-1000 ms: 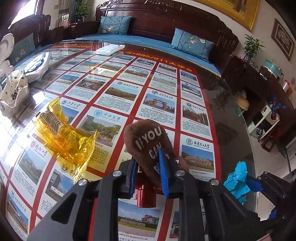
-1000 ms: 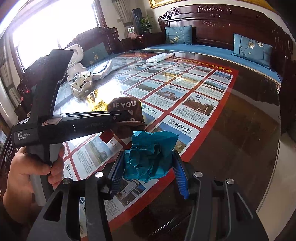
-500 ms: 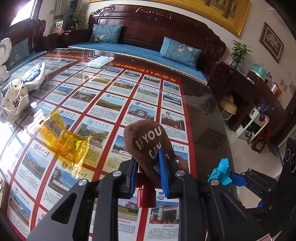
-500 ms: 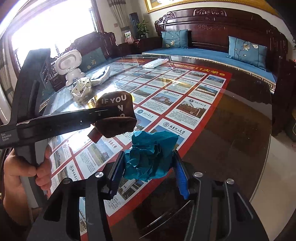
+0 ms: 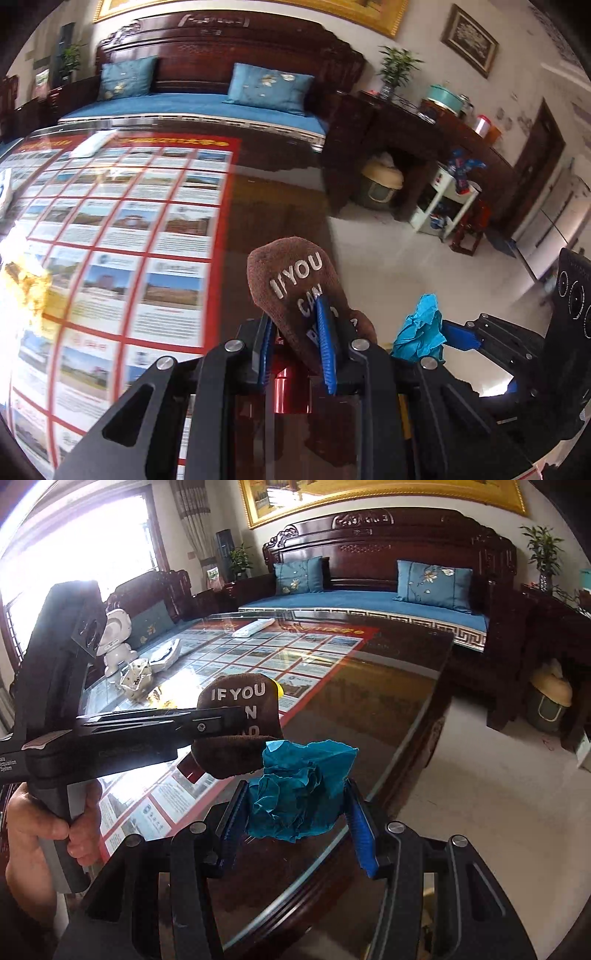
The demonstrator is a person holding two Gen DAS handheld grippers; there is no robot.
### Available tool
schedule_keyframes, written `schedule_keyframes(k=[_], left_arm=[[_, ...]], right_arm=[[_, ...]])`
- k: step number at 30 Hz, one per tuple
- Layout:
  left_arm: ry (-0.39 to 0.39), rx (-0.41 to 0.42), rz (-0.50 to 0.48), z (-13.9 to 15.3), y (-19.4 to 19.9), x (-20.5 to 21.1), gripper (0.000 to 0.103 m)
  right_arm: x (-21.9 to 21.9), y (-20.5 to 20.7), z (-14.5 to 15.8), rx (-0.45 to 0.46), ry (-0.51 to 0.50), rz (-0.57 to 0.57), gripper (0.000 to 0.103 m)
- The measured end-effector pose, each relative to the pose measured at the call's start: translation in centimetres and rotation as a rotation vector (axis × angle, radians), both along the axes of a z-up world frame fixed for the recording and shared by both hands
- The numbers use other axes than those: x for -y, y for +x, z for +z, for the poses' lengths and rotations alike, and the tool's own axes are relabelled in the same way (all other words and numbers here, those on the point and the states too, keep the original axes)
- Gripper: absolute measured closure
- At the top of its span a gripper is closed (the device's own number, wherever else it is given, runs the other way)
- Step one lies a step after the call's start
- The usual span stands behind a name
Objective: Collect trash
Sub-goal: 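Carry the brown cloth and blue paper over the yellow bucket with both grippers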
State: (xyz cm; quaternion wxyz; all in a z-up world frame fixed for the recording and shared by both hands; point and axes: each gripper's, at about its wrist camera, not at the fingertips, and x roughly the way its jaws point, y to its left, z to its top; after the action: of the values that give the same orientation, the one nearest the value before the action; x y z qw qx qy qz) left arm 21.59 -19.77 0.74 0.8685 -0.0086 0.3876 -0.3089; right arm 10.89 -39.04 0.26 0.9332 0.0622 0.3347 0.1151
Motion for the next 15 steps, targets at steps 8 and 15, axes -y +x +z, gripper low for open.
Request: schedule_keyframes(k=[8,15], left_arm=[[0.033,-0.015,-0.179,-1.0,-4.0,10.3,0.081],[0.091,-0.056,-0.322,-3.5,-7.0,18.6,0.081]], right_arm=[[8.2,-5.9,-0.9,-0.018,-0.019,-0.174,0.053],[14.1,-9.6,-3.6,-0.067,0.002,-0.292,0.053]])
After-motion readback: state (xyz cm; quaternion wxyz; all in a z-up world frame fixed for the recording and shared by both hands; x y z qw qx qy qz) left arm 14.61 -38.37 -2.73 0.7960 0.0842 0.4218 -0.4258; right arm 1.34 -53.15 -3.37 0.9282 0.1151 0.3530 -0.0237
